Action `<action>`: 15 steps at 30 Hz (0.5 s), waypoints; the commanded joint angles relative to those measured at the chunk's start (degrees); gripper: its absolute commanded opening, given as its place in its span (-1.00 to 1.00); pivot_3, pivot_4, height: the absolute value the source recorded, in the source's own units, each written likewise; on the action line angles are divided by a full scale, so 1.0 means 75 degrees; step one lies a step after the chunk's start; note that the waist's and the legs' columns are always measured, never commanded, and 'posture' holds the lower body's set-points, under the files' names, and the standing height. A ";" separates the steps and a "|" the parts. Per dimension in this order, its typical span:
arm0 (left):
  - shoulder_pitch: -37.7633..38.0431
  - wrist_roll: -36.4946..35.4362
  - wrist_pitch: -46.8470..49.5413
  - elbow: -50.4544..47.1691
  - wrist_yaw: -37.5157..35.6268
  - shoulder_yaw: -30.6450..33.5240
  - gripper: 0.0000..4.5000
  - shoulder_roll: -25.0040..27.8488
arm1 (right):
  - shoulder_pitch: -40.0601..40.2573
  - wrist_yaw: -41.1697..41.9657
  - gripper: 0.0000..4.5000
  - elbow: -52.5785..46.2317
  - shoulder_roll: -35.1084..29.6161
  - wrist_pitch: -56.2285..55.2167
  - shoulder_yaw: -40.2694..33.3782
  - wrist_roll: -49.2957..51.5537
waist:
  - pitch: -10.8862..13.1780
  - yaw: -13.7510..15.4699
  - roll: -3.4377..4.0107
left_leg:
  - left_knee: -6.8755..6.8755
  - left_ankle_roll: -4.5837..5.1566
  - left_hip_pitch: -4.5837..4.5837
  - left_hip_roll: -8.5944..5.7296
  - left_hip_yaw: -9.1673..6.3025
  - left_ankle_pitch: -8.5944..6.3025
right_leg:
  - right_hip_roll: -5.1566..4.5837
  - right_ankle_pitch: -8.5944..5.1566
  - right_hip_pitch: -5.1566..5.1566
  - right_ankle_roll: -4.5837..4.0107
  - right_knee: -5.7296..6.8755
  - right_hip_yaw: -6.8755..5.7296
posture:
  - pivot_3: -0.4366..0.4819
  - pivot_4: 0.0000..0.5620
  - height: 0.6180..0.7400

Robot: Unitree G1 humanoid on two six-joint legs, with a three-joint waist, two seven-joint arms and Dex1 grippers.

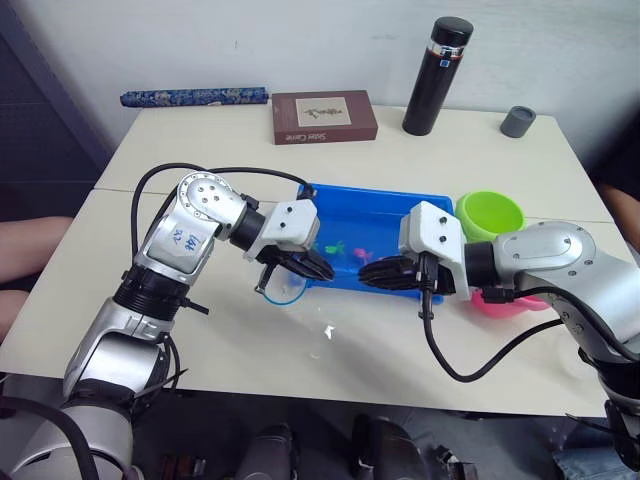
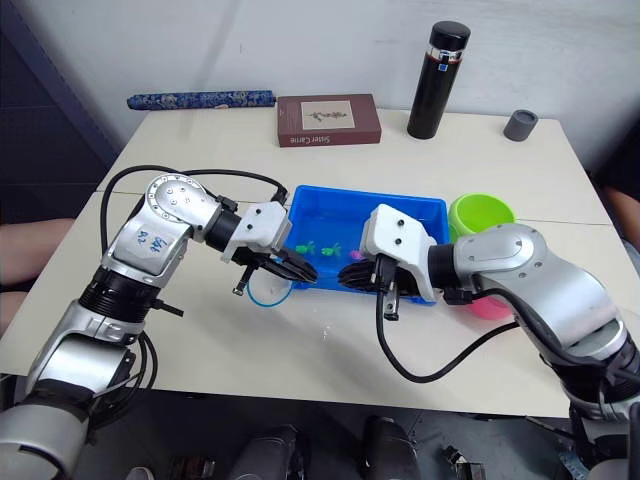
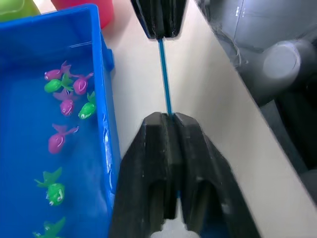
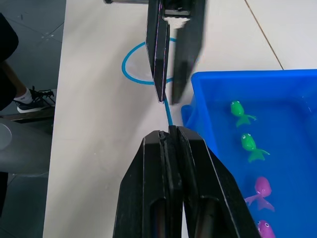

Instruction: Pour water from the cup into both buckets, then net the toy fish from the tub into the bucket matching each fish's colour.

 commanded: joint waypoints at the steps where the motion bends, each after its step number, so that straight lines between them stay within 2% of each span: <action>1: -0.0482 -0.1160 0.1513 -0.0103 0.0058 0.0968 0.01 0.0063 | 0.0041 0.0021 -1.00 -0.0268 -0.0169 0.0009 -0.0511 0.0136 | 0.0000 -0.0006 0.0000 | 0.0001 0.0000 -0.0004 0.0000 -0.0004 0.0000 | 0.0000 0.0000 0.0000 0.0000 0.0000 -0.0003 | -0.05 -0.47 1.00; 5: -0.0443 -0.2327 0.2820 -0.0424 -0.0160 0.1774 0.81 0.0468 | 0.0145 0.0203 -1.00 -0.0125 -0.0968 0.0040 -0.1262 0.0068 | 0.0004 -0.0014 0.0006 | 0.0001 0.0000 -0.0004 0.0000 -0.0008 0.0000 | -0.0003 0.0000 0.0000 0.0000 0.0000 -0.0003 | -0.05 -0.47 1.00; 6: -0.0385 -0.2519 0.3045 -0.0412 -0.0034 0.2038 0.99 0.0596 | 0.0219 0.0325 -1.00 0.0115 -0.1396 -0.0065 -0.1583 -0.0091 | 0.0004 -0.0013 0.0006 | 0.0000 0.0000 -0.0002 0.0000 -0.0009 0.0000 | -0.0002 0.0000 0.0000 0.0000 -0.0001 -0.0004 | -0.05 -0.47 1.00; 9: 0.0127 -0.2270 0.2680 -0.0380 0.0302 0.2252 0.99 0.0898 | 0.0451 0.0601 -1.00 0.0933 -0.2482 -0.0768 -0.2092 -0.0843 | 0.0006 -0.0007 0.0011 | 0.0000 0.0000 -0.0001 -0.0003 -0.0010 0.0000 | -0.0006 0.0000 0.0004 0.0000 -0.0002 -0.0002 | -0.05 -0.47 1.00; 11: 0.0450 -0.2105 0.2354 -0.0499 0.0365 0.2196 0.99 0.1006 | 0.0509 0.0641 -1.00 0.1316 -0.2791 -0.1252 -0.2095 -0.1207 | 0.0006 -0.0011 0.0011 | -0.0004 0.0000 0.0010 -0.0003 -0.0003 0.0000 | -0.0005 0.0000 0.0011 0.0000 -0.0006 0.0002 | -0.05 -0.47 1.00; 15: 0.0871 -0.1824 0.1863 -0.0811 0.0755 0.2024 0.99 0.0929 | 0.0699 0.0627 -1.00 0.2177 -0.3270 -0.3298 -0.1515 -0.2883 | 0.0006 -0.0017 0.0011 | -0.0004 -0.0002 0.0009 0.0002 -0.0002 0.0000 | 0.0000 0.0000 0.0009 0.0000 -0.0004 0.0031 | -0.05 -0.47 1.00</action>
